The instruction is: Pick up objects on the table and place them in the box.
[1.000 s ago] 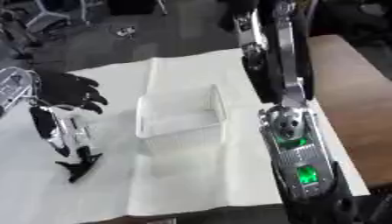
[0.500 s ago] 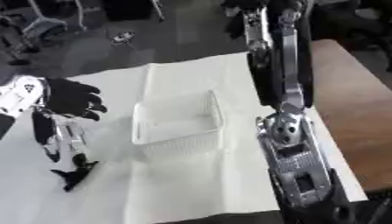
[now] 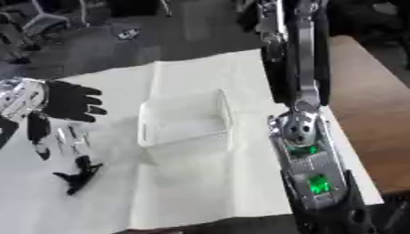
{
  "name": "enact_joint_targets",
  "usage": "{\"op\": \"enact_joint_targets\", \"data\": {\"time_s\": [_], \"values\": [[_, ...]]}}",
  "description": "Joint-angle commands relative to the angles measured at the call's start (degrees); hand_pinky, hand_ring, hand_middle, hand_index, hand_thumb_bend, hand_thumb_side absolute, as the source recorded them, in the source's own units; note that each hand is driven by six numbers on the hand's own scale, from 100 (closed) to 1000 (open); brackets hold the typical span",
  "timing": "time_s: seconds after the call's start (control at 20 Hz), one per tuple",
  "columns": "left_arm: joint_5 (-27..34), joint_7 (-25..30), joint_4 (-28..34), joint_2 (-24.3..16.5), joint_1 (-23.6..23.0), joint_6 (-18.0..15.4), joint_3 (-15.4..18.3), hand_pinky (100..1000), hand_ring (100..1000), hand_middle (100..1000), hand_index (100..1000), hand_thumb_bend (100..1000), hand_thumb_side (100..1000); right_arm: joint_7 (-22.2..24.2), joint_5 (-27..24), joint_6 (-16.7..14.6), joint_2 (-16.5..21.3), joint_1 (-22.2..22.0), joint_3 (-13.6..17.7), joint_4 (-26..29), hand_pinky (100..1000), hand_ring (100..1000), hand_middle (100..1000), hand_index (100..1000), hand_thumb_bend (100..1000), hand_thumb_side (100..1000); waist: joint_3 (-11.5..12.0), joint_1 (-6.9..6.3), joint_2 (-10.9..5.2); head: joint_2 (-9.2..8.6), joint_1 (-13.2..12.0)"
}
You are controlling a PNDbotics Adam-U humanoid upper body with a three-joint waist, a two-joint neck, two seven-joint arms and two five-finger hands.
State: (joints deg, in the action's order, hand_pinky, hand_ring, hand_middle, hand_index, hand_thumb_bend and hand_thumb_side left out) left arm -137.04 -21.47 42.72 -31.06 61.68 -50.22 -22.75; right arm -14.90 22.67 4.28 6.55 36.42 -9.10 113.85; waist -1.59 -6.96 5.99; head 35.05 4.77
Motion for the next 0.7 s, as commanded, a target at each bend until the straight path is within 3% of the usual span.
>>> {"op": "enact_joint_targets", "data": {"time_s": [0.05, 0.35, 0.5, 0.7], "values": [[-4.99, -5.82, -1.26, -1.20, 0.87, -1.70, 2.53, 1000, 947, 972, 889, 724, 840, -0.09, -0.28, 0.12, -0.04, 0.88, -0.05, 0.74, 386, 408, 512, 732, 410, 1000, 0.19, 0.34, -0.69, 0.27, -0.40], [-8.93, -11.72, -3.32, -0.66, 0.12, -0.74, 4.51, 1000, 946, 972, 894, 732, 893, 0.09, -0.39, 0.18, 0.00, 0.88, -0.02, 0.74, 385, 407, 511, 732, 412, 1000, 0.27, 0.51, -0.72, -0.06, -0.31], [-8.65, -13.92, -4.19, -0.50, -0.08, -1.10, 5.20, 1000, 943, 973, 926, 788, 977, 0.19, -0.41, 0.21, -0.01, 0.88, 0.00, 0.74, 386, 407, 511, 732, 412, 1000, 0.27, 0.52, -0.73, -0.05, -0.29], [-7.56, -16.21, -4.26, -0.25, -0.21, -1.69, 5.28, 1000, 941, 973, 939, 795, 993, 0.29, -0.44, 0.20, -0.10, 0.92, -0.02, 0.74, 386, 408, 512, 732, 411, 1000, 0.19, 0.49, -0.73, 0.12, -0.38]]}}
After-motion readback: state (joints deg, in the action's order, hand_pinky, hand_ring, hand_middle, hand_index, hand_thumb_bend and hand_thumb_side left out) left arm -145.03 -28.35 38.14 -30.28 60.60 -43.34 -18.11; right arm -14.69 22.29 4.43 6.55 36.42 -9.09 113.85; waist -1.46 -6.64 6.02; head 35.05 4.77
